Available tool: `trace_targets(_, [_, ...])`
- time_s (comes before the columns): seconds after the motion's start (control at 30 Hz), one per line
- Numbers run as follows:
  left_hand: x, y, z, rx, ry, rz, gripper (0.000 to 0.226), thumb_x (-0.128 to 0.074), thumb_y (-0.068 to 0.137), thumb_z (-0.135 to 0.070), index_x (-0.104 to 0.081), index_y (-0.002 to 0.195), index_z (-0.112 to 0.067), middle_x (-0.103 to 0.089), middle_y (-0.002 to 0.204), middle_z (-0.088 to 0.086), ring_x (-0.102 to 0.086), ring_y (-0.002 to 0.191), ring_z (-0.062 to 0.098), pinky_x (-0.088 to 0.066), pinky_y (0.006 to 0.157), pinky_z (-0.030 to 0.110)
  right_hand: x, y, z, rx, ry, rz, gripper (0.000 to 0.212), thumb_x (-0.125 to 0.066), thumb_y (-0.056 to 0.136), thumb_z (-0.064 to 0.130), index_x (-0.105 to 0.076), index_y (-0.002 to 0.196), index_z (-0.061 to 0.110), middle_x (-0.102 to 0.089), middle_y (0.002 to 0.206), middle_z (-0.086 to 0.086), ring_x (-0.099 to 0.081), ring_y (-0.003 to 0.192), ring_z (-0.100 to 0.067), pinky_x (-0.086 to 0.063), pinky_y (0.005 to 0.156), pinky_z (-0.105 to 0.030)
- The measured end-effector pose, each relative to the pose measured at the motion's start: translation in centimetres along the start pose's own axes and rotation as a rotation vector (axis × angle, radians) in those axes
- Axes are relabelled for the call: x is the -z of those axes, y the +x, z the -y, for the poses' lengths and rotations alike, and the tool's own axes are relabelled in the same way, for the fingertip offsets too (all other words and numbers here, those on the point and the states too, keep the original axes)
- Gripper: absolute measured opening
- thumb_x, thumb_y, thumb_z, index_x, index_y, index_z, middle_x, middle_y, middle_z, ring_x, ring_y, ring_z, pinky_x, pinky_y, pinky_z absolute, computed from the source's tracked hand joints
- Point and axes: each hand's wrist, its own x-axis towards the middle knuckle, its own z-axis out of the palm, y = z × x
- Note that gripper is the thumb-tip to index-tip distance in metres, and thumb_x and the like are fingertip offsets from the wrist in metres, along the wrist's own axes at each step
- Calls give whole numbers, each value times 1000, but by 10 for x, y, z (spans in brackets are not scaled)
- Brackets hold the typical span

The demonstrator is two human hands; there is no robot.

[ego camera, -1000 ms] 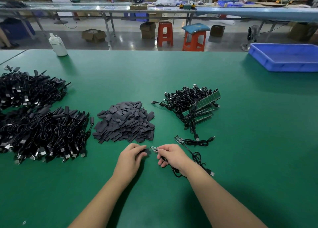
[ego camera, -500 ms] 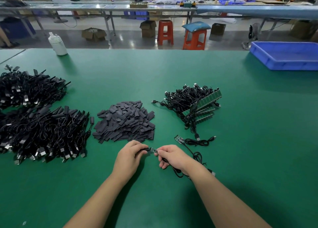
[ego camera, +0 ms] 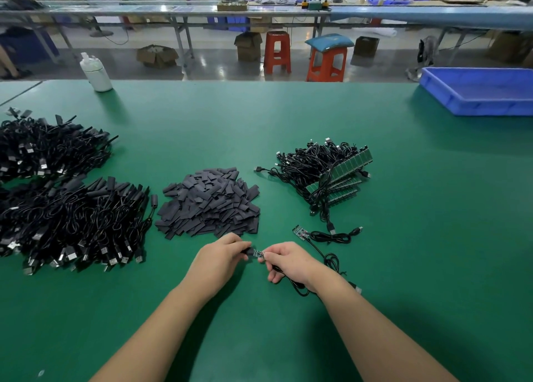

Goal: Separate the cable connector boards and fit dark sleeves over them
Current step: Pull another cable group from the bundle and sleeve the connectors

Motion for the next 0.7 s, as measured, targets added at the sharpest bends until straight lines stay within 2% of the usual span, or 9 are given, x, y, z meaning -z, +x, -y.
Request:
trace_targets(0.2, [3, 8, 3, -34, 115, 69, 25, -61, 95, -24, -68, 119, -21, -62, 113, -7, -66, 91, 23, -52, 81, 34, -1, 2, -2, 4, 2, 6, 22, -47, 103, 13, -66, 93, 10, -55, 67, -1, -61, 54, -13, -52, 56, -23])
trace_targets(0.53, [5, 11, -5, -95, 77, 141, 20, -64, 93, -24, -73, 110, -25, -64, 103, -8, -65, 85, 17, -50, 77, 29, -2, 2, -4, 16, -15, -3, 19, -50, 101, 12, -67, 91, 13, -57, 67, -1, -62, 55, -13, -52, 56, -22])
trace_targets(0.7, [4, 14, -10, -124, 117, 160, 19, -60, 95, -27, -71, 111, -27, -61, 103, -9, -64, 84, 19, -50, 77, 33, -2, 2, -4, 26, -14, -7, 17, -49, 102, 12, -64, 95, 13, -58, 70, -3, -62, 57, -13, -54, 57, -23])
